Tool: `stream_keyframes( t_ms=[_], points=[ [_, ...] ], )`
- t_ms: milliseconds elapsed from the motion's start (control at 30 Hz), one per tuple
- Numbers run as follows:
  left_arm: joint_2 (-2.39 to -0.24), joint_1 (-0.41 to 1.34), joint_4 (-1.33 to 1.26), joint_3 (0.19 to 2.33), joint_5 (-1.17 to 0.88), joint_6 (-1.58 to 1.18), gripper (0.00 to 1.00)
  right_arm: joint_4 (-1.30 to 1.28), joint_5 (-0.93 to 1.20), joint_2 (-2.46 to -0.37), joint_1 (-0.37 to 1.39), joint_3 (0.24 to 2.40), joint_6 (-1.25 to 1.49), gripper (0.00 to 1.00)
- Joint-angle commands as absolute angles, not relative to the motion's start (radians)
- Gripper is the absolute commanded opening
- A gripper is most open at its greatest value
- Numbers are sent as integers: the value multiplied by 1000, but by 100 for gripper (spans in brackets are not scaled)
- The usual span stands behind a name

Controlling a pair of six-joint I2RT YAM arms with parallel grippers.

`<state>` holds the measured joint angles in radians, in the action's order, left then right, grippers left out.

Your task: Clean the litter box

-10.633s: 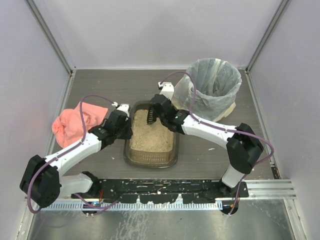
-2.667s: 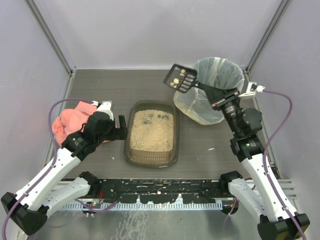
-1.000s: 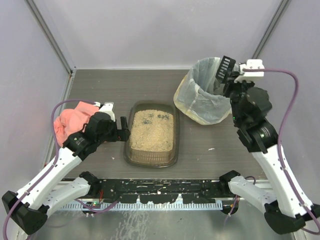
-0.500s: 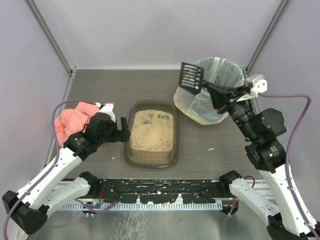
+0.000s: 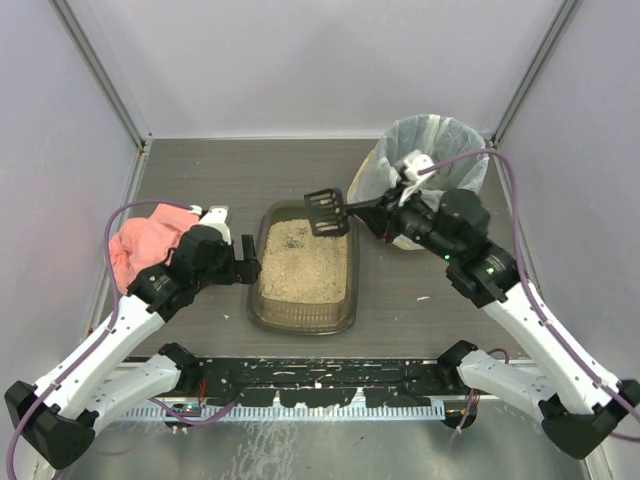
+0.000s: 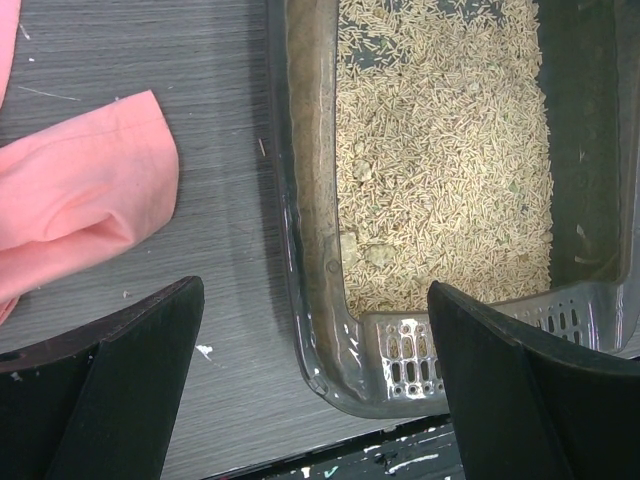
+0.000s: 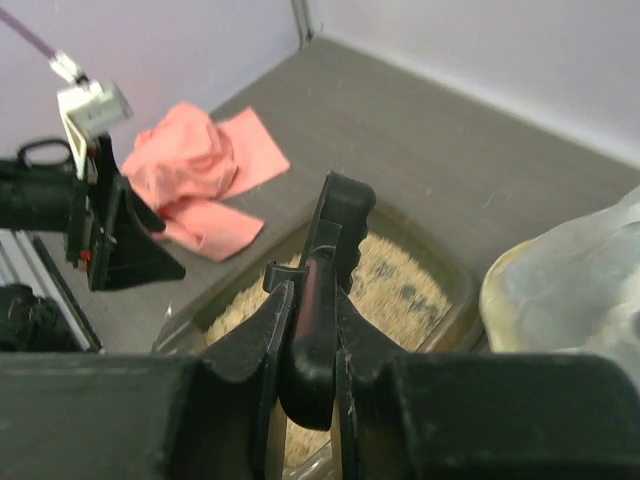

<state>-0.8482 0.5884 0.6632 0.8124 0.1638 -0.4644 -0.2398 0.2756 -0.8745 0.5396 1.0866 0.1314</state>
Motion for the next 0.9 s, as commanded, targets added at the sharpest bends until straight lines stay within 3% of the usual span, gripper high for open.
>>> stream_keyframes(
  t_ms=[0, 333, 867],
  points=[
    [-836, 586, 612, 803, 165, -475, 95, -287, 32, -948, 689, 1099, 116, 1],
    [-867, 586, 573, 739, 123, -515, 90, -451, -313, -1266, 942, 1271, 181, 1],
    [-877, 609, 513, 662, 37, -560, 69, -509, -228, -1383, 1008, 1247, 269, 1]
  ],
)
